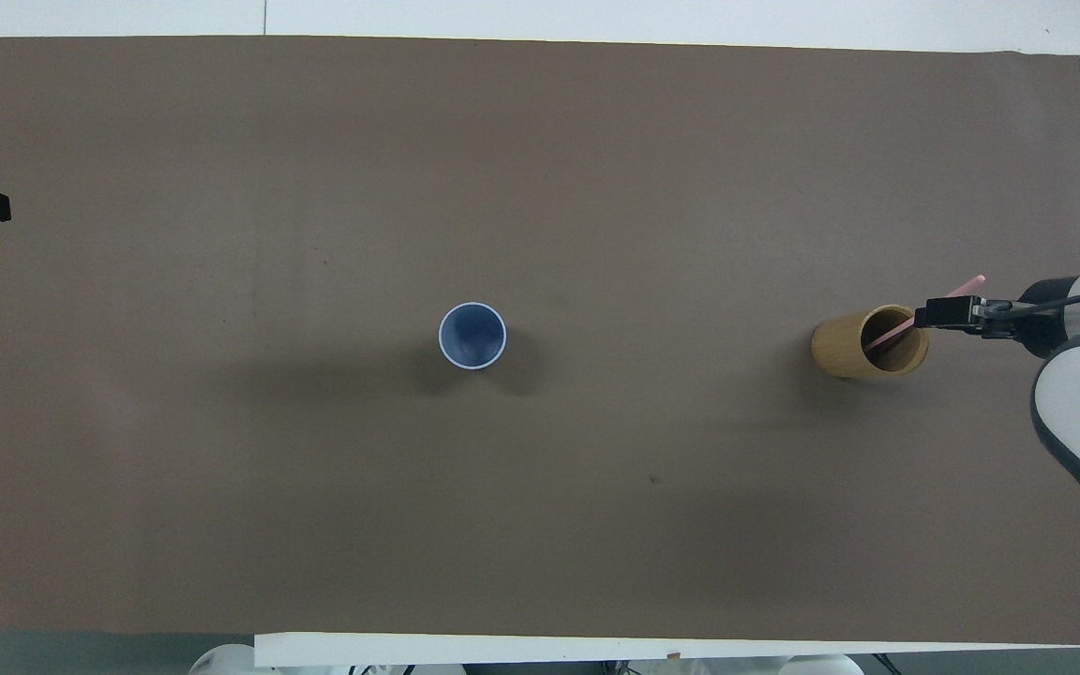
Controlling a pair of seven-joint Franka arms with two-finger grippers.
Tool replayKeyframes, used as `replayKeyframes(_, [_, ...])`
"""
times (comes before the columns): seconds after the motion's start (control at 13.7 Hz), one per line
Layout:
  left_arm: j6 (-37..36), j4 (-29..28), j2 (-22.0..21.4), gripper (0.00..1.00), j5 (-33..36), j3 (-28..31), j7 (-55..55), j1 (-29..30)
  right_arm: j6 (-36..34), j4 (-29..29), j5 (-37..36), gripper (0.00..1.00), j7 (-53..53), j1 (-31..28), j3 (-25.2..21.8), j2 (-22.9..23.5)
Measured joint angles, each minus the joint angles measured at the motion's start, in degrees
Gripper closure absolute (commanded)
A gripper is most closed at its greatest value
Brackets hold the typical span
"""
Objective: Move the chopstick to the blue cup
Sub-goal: 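Open the left gripper and withdraw while the right gripper reaches the pink stick, then grasp the pink chopstick with the right gripper and lift it from the tan cup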
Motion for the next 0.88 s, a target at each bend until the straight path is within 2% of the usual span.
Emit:
replayKeyframes(0.22, [-0.7, -0.2, 0.0, 0.0, -0.2, -0.2, -0.3, 0.0, 0.0, 0.5, 0.1, 0.25, -0.1, 0.1, 0.2, 0.1])
replayKeyframes(0.51, [-1.2, -1.2, -0.1, 0.0, -0.2, 0.2, -0.6, 0.2, 0.0, 2.5, 0.1, 0.27, -0.1, 0.3, 0.5, 0.5])
replayKeyframes(0.66, [-1.2, -1.2, -0.1, 0.0, -0.2, 0.3, -0.6, 0.3, 0.8, 2.7, 0.1, 0.33, -0.1, 0.3, 0.6, 0.7])
replayKeyframes(0.88, [-1.2, -1.2, -0.1, 0.0, -0.2, 0.3, -0.6, 0.3, 1.5, 2.9, 0.3, 0.48, -0.2, 0.9, 0.7, 1.1])
